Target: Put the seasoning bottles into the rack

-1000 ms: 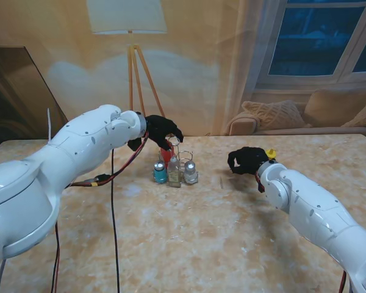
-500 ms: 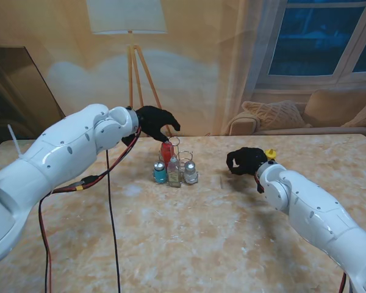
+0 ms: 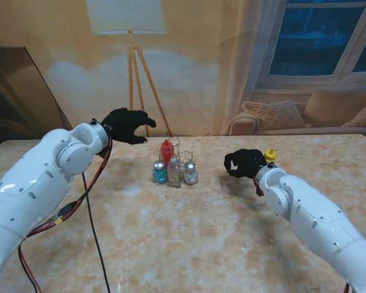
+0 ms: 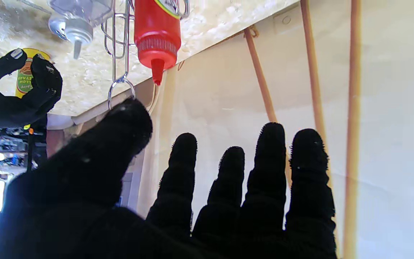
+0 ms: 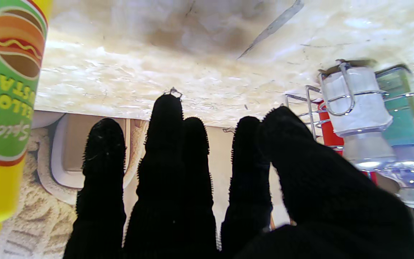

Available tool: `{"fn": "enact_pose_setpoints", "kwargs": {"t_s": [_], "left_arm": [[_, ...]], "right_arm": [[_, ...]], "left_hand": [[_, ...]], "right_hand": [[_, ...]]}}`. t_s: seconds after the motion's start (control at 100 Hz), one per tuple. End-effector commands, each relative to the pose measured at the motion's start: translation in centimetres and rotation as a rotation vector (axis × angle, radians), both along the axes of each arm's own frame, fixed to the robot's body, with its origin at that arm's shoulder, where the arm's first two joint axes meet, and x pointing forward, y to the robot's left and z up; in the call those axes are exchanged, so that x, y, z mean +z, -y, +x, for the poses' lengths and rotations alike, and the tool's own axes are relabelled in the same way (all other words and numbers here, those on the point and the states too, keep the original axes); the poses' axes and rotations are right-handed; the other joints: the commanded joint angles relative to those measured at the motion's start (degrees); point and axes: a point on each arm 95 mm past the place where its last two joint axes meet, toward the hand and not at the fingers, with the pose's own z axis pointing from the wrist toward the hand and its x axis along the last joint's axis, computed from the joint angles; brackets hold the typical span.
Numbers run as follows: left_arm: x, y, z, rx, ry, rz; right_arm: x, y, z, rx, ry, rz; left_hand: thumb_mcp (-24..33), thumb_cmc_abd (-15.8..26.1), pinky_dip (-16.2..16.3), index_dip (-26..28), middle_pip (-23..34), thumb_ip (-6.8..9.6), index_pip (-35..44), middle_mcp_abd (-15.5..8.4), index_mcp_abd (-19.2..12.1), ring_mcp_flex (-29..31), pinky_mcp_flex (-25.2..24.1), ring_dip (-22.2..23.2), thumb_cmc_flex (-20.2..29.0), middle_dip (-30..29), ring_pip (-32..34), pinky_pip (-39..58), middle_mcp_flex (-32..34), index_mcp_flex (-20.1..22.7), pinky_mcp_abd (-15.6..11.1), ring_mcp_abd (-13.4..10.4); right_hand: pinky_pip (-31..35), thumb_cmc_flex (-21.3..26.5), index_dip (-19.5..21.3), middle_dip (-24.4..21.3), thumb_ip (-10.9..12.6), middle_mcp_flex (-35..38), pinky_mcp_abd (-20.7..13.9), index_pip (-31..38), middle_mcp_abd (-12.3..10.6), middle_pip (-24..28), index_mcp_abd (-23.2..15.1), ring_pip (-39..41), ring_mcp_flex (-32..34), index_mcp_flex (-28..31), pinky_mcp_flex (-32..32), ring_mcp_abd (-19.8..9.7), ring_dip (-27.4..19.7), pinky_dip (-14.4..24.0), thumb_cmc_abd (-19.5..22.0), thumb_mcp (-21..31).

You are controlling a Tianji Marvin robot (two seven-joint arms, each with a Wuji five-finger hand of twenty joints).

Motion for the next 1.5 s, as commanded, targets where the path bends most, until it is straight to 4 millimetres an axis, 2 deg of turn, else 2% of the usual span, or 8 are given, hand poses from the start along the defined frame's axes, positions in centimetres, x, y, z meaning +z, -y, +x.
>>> {"fn": "enact_pose_setpoints", "kwargs": {"t_s": [0.0, 0.29, 0.65, 0.99, 1.22, 1.34, 1.49], "left_arm": [[-2.8, -1.0, -1.3, 0.026, -0.029, 0.007], [-7.3, -3.1, -5.3, 0.136, 0.033, -0.108], [-12.2, -4.0, -7.8, 0.271, 0.06, -0.209], [-14.4, -4.4, -8.8, 0.335, 0.093, -0.259], [-14.5, -4.3, -8.9, 0.331, 0.088, -0.275], [-14.6, -4.2, -8.9, 0.328, 0.083, -0.272], [-14.6, -4.1, -8.9, 0.325, 0.082, -0.271]], "right_arm": [[-0.8, -0.4, -0.8, 0.01, -0.021, -0.005], [-0.4, -1.0, -1.4, 0.038, -0.005, -0.002], [-0.3, -1.1, -1.6, 0.053, 0.005, -0.008], [-0.3, -1.1, -2.1, 0.06, 0.013, -0.01], [-0.2, -1.3, -2.3, 0.064, 0.018, -0.007], [0.8, -1.3, -2.2, 0.093, 0.018, -0.02], [3.3, -0.7, -2.0, 0.146, 0.053, -0.037]], "left_hand": [[-1.6, 1.5, 0.4, 0.8, -0.4, 1.63, -0.8, 0.8, 0.1, 0.0, -0.8, -0.5, 0.9, 0.7, 0.7, -0.5, 0.7, 0.3, 1.4, 1.3], [-3.8, 2.8, 0.6, 1.6, 0.1, 1.93, -0.1, 0.7, 0.5, 1.1, -0.8, 0.4, 2.6, 1.3, 1.6, -0.4, 2.3, 1.7, 1.6, 1.3], [-6.0, 3.8, 1.0, 2.1, 0.4, 2.28, 0.0, 0.5, 0.8, 1.5, -1.5, 1.2, 4.3, 1.9, 2.1, -0.3, 3.5, 2.5, 2.3, 2.0], [-7.3, 4.4, 1.4, 2.5, 1.0, 2.55, 0.4, 0.1, 1.2, 2.0, -1.6, 2.0, 5.7, 2.3, 2.5, -0.1, 4.5, 3.2, 2.3, 2.1], [-7.9, 4.5, 1.4, 2.6, 1.0, 2.67, 0.3, -0.1, 1.2, 2.0, -1.7, 2.2, 6.0, 2.3, 2.6, -0.1, 4.5, 3.2, 2.1, 2.1], [-8.0, 4.4, 1.4, 2.5, 1.0, 2.71, 0.2, -0.3, 1.1, 2.0, -1.7, 2.2, 6.1, 2.3, 2.5, -0.2, 4.4, 3.0, 2.1, 2.0], [-8.0, 4.2, 1.4, 2.5, 1.1, 2.71, 0.1, -0.6, 1.1, 2.0, -1.7, 2.2, 6.1, 2.4, 2.6, -0.2, 4.3, 2.9, 2.1, 2.0]], "right_hand": [[-0.1, 0.7, 0.1, 0.1, 1.0, 1.2, 0.0, 0.7, -1.2, 0.2, -0.5, -0.2, 0.9, 0.1, -0.3, -0.6, -0.2, 0.0, -1.1, 0.7], [0.0, 0.6, 0.1, 0.1, 1.1, 1.2, 0.3, 0.5, -1.3, 0.2, -0.5, -0.3, 0.9, -0.2, -0.4, -0.7, -0.2, 0.1, -0.9, 0.5], [0.0, 0.6, 0.1, 0.1, 1.1, 1.2, 0.4, 0.6, -1.4, 0.1, -0.6, -0.4, 0.9, -0.1, -0.3, -0.8, -0.2, 0.2, -0.9, 0.4], [-0.1, 0.6, 0.1, 0.1, 1.1, 1.3, 0.3, 0.6, -1.4, 0.1, -0.7, -0.5, 0.9, -0.1, -0.4, -0.8, -0.2, 0.2, -0.9, 0.4], [-0.1, 0.5, 0.1, 0.1, 1.2, 1.3, 0.2, 0.4, -1.4, 0.0, -0.5, -0.5, 1.0, -0.3, -0.4, -0.8, -0.1, 0.2, -0.8, 0.4], [-0.3, 0.3, -0.1, -0.1, 1.1, 0.9, 0.4, 0.0, -1.5, -0.3, -0.7, -0.9, 0.6, -1.0, -0.3, -1.0, -0.3, 0.1, -0.7, 0.2], [-1.3, 0.2, -0.3, -0.4, 1.2, 0.4, -0.3, -0.4, -1.7, -1.1, -0.7, -2.3, 0.0, -1.8, -0.8, -1.2, -0.8, -0.3, -0.7, 0.1]]}}
